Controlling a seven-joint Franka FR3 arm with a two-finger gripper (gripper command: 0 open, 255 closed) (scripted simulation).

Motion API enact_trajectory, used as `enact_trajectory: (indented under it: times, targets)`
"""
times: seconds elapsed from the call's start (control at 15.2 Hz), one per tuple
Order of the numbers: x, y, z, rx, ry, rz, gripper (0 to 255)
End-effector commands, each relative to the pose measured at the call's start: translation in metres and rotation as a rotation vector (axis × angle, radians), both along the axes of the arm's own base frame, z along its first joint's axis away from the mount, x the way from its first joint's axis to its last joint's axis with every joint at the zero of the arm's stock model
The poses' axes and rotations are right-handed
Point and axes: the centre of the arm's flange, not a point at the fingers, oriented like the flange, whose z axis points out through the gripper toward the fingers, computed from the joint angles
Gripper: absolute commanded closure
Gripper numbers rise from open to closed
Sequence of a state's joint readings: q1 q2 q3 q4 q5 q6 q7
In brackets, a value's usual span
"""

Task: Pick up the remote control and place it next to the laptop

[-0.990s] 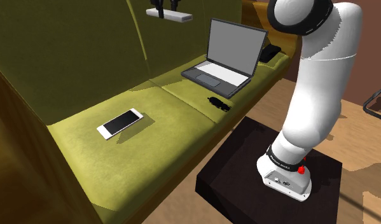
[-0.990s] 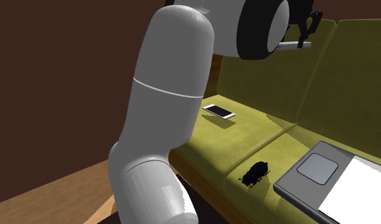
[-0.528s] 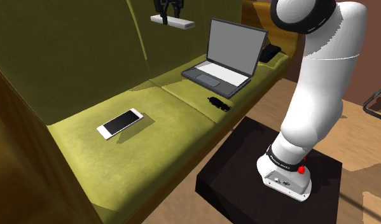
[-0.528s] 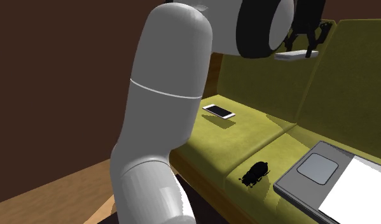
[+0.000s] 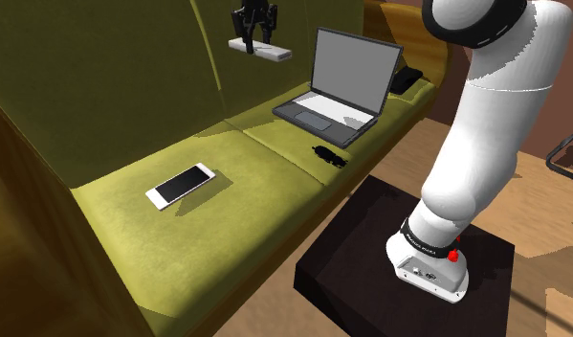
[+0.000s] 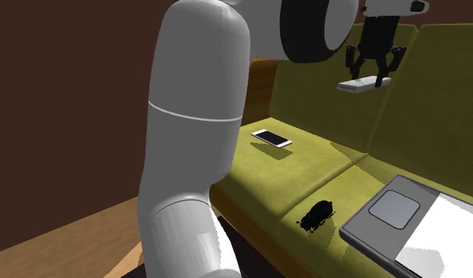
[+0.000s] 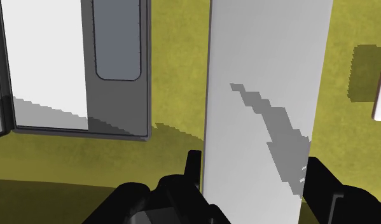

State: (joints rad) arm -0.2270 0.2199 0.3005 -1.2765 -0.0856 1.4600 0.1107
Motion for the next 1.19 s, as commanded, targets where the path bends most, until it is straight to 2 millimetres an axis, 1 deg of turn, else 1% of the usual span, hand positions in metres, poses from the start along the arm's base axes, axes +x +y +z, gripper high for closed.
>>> enact_trajectory:
  times: [0.0, 1.12]
  targets:
    - [0.0, 0.0, -0.011, 0.0, -0.001, 0.0, 255]
    - [0.0, 0.0, -0.1, 0.0, -0.001, 0.0, 255]
